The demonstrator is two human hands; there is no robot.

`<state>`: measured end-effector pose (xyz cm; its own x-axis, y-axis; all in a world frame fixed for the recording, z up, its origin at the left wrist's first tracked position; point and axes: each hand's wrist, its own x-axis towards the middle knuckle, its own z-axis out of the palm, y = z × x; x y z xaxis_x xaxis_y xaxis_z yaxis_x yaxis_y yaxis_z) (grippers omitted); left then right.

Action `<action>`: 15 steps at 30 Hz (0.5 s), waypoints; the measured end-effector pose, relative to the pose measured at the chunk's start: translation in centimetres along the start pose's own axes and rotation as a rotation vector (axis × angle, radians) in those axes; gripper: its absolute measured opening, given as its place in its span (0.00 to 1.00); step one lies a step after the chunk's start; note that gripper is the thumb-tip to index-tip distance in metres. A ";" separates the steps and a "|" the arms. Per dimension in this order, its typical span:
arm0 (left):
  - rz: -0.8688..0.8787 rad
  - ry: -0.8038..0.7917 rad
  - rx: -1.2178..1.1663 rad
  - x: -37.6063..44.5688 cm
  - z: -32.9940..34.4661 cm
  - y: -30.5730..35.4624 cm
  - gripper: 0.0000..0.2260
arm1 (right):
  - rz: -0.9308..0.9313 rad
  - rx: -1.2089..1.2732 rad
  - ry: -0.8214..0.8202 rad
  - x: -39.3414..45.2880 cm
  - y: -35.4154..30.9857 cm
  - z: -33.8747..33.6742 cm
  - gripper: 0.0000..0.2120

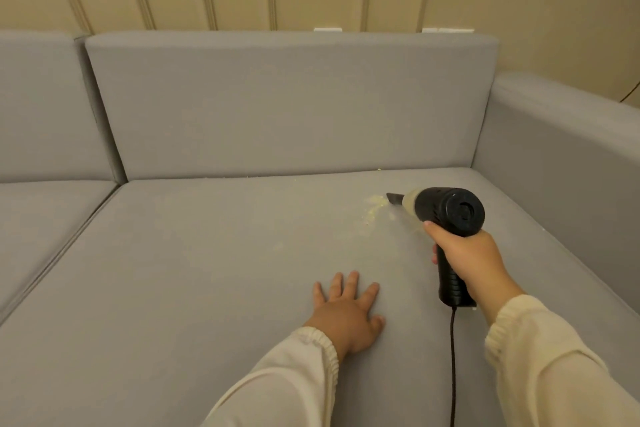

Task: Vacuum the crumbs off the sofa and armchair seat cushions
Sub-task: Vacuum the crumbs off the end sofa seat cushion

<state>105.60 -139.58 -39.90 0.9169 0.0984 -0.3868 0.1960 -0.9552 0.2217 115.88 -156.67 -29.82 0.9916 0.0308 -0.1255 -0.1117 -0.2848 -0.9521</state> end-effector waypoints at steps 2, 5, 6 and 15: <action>-0.005 0.002 0.004 0.0 0.0 0.0 0.31 | 0.030 0.020 -0.041 -0.3 0.0 0.2 0.12; -0.002 -0.005 0.005 0.1 -0.1 0.0 0.31 | 0.049 0.028 -0.100 -0.8 -0.5 0.5 0.11; 0.000 -0.008 0.006 0.1 -0.1 0.0 0.31 | 0.041 0.018 -0.104 -1.1 -0.6 0.5 0.11; 0.000 -0.019 0.019 0.2 -0.2 0.1 0.31 | 0.014 0.013 0.031 -2.1 -0.2 -1.5 0.10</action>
<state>105.84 -139.61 -39.77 0.9102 0.0934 -0.4034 0.1892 -0.9604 0.2044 113.93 -158.09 -29.00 0.9914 -0.0026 -0.1308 -0.1265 -0.2730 -0.9537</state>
